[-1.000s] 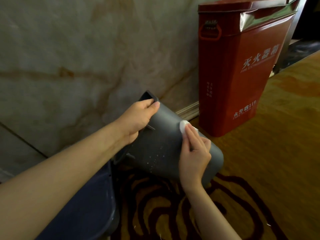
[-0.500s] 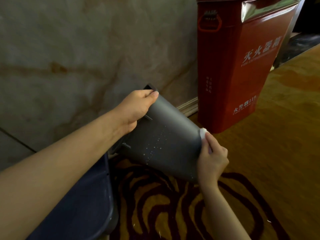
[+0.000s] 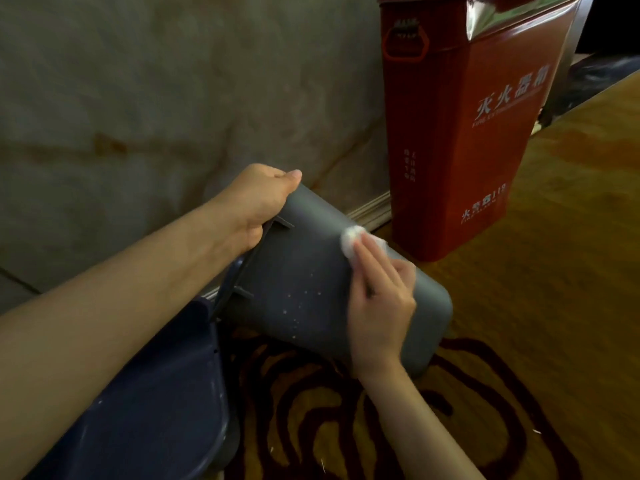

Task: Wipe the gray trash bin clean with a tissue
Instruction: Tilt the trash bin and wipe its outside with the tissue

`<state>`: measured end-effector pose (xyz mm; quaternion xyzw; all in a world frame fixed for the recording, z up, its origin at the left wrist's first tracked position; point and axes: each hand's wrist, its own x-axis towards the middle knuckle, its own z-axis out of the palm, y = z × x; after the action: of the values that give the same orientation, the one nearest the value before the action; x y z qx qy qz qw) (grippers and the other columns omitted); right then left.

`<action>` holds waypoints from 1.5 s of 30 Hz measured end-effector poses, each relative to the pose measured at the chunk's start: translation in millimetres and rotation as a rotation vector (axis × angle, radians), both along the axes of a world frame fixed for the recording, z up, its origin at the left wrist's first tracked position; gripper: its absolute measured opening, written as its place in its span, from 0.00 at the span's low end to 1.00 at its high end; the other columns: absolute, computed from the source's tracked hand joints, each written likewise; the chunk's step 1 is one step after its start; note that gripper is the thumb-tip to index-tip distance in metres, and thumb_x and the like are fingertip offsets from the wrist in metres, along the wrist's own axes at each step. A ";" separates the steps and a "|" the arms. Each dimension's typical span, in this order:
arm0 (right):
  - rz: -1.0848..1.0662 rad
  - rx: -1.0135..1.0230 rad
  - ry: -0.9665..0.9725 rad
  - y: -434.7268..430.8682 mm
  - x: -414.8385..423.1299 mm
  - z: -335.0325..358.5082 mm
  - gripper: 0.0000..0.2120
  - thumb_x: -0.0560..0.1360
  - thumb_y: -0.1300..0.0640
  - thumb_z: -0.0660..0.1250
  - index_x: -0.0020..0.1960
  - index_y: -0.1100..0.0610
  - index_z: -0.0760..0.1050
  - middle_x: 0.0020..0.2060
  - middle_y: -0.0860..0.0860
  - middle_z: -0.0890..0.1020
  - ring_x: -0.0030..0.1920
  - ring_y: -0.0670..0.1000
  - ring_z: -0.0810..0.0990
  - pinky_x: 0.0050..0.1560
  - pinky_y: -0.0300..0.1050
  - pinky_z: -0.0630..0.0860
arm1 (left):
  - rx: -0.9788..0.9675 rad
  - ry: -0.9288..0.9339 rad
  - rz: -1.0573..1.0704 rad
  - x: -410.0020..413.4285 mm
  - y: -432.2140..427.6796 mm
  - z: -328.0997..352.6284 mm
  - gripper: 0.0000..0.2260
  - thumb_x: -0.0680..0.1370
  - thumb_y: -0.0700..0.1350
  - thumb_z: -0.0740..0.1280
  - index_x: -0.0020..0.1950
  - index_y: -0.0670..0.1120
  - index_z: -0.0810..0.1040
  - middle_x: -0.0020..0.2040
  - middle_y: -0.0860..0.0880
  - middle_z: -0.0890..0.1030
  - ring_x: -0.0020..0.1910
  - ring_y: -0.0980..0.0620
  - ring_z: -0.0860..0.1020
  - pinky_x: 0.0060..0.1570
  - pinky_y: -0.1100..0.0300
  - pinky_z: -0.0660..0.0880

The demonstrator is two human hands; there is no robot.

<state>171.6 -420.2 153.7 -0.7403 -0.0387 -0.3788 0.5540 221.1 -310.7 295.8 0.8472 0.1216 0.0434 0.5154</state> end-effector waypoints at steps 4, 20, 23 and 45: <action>-0.145 0.035 0.254 -46.4 1.3 -51.8 0.14 0.75 0.63 0.66 0.60 0.58 0.77 0.56 0.51 0.81 0.52 0.53 0.78 0.51 0.30 0.68 | -0.061 0.008 0.070 12.5 8.1 1.5 0.11 0.79 0.44 0.60 0.37 0.43 0.73 0.36 0.45 0.76 0.34 0.51 0.75 0.39 0.60 0.73; -0.198 0.144 0.488 -69.2 40.3 -62.3 0.14 0.77 0.57 0.63 0.61 0.56 0.76 0.56 0.51 0.82 0.51 0.44 0.70 0.39 0.24 0.61 | 0.102 -0.055 -0.153 -36.9 27.4 -42.2 0.08 0.79 0.49 0.57 0.50 0.55 0.76 0.50 0.53 0.82 0.51 0.54 0.80 0.53 0.58 0.76; -0.177 0.162 0.501 -75.2 35.2 -65.8 0.14 0.76 0.56 0.64 0.61 0.55 0.76 0.56 0.51 0.82 0.50 0.45 0.71 0.40 0.24 0.62 | 0.017 0.007 -0.189 -25.5 22.8 -32.8 0.09 0.79 0.50 0.58 0.46 0.55 0.77 0.40 0.57 0.85 0.43 0.60 0.83 0.41 0.68 0.77; 0.206 0.016 -0.016 46.7 7.3 54.7 0.11 0.73 0.65 0.66 0.54 0.60 0.80 0.51 0.51 0.84 0.42 0.54 0.73 0.43 0.36 0.69 | -0.584 0.303 -0.207 -35.6 27.9 -16.0 0.16 0.80 0.48 0.52 0.56 0.47 0.79 0.48 0.48 0.86 0.47 0.53 0.84 0.41 0.59 0.81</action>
<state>178.9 -373.5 208.5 -0.7250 -0.1160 -0.3260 0.5955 185.5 -282.8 279.8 0.6687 0.1177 -0.1721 0.7137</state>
